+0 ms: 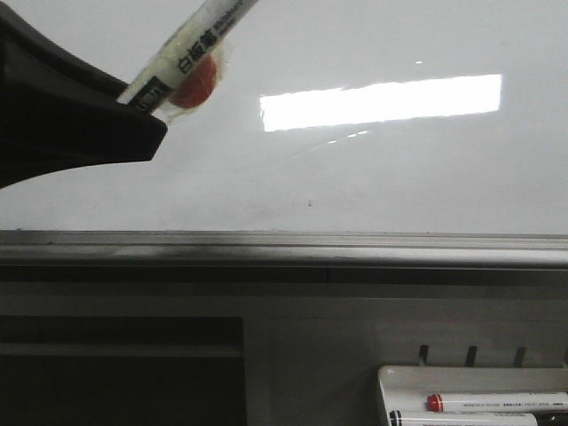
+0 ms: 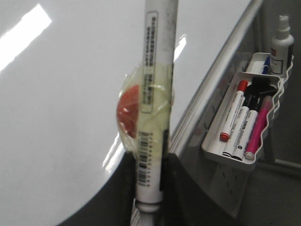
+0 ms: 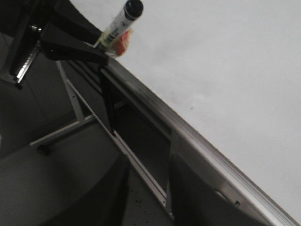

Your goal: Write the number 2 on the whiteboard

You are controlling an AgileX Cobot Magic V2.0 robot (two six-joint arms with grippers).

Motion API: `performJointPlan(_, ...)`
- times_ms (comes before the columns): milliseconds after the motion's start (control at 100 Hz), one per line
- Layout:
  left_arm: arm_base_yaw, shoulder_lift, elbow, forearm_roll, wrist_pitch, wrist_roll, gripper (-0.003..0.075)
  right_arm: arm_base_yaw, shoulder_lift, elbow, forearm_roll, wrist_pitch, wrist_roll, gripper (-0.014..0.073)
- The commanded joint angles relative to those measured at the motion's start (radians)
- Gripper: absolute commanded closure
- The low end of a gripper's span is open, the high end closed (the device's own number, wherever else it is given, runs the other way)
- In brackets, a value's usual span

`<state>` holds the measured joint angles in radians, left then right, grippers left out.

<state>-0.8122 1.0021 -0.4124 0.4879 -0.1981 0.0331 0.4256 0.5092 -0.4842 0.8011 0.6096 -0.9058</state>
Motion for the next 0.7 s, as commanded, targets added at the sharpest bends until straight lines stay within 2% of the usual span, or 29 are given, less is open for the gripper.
performJointPlan(0,-0.025,-0.023,-0.025,0.108,-0.048,-0.005,0.0741,0.053,0.063,-0.06,0.045,-0.072,-0.028,0.0175)
performJointPlan(60,-0.031,-0.021,-0.025,0.178,-0.037,-0.005,0.0741,0.088,0.107,-0.076,0.045,-0.081,-0.054,0.0132)
performJointPlan(180,-0.033,-0.021,-0.022,0.196,-0.041,-0.005,0.0741,0.17,0.203,-0.106,0.045,-0.107,-0.09,0.0153)
performJointPlan(370,-0.033,-0.021,-0.022,0.238,-0.054,-0.005,0.0741,0.318,0.325,-0.162,0.045,-0.293,-0.142,0.0166)
performJointPlan(440,-0.033,-0.021,-0.022,0.25,-0.054,-0.005,0.0741,0.363,0.373,-0.186,0.045,-0.319,-0.142,0.0166)
performJointPlan(630,-0.033,-0.021,-0.022,0.255,-0.054,-0.005,0.0741,0.425,0.498,-0.264,0.045,-0.342,-0.142,0.0167)
performJointPlan(690,-0.033,-0.021,-0.022,0.255,-0.054,-0.005,0.0741,0.425,0.532,-0.284,0.045,-0.342,-0.142,0.02)
